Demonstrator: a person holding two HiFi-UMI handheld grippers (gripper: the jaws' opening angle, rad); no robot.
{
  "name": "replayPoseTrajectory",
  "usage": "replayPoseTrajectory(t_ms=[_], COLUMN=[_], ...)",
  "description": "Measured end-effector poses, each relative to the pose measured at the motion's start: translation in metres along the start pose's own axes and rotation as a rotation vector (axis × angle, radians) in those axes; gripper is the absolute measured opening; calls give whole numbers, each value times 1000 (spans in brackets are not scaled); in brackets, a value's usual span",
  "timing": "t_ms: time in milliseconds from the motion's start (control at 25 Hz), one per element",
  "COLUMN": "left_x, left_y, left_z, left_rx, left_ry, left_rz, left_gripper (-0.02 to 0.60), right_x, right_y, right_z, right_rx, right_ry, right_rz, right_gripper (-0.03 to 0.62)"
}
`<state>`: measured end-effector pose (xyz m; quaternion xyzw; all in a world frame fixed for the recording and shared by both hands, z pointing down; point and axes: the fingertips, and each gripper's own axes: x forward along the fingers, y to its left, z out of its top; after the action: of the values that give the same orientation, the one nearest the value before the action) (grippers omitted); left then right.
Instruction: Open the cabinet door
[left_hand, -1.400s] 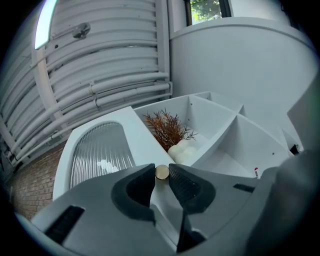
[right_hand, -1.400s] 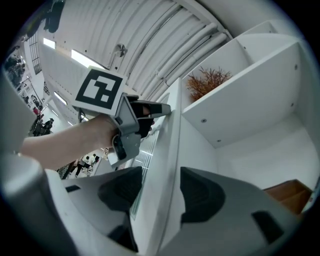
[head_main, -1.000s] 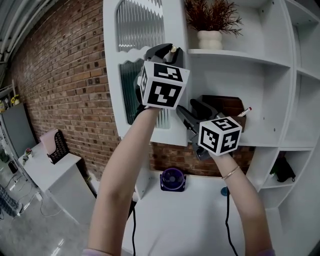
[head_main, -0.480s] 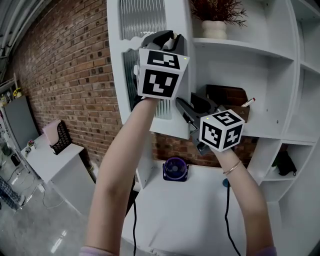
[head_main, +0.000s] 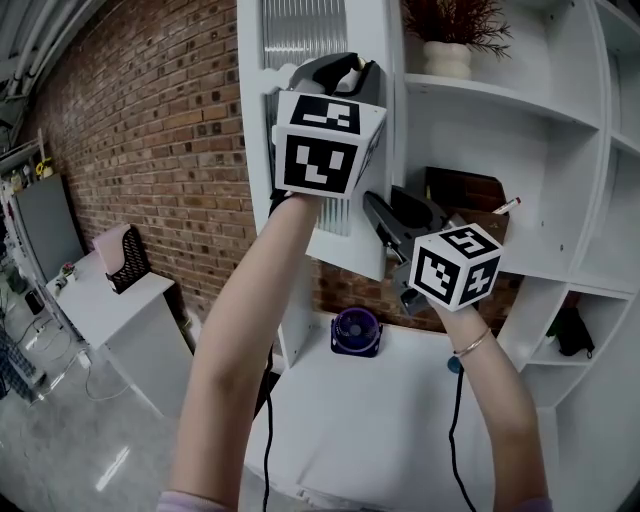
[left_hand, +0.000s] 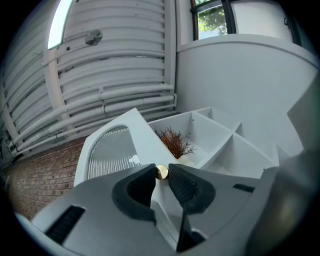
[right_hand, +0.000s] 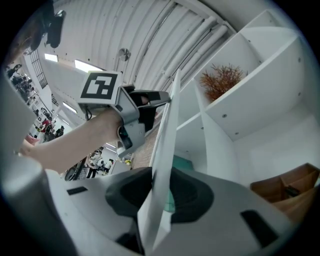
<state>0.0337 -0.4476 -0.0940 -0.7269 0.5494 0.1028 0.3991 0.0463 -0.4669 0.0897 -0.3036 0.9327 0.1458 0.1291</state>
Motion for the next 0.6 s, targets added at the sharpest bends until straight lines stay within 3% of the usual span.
replayPoseTrajectory(t_ms=[600], left_x=[-50], left_y=[24], left_z=[27], left_rx=[-41], left_ry=[-57], left_rz=[-28], left_gripper=[89], right_x=[-7], right_y=[63], right_z=[16], right_rx=[-50], right_ry=[-25], right_rz=[-5], right_gripper=[92])
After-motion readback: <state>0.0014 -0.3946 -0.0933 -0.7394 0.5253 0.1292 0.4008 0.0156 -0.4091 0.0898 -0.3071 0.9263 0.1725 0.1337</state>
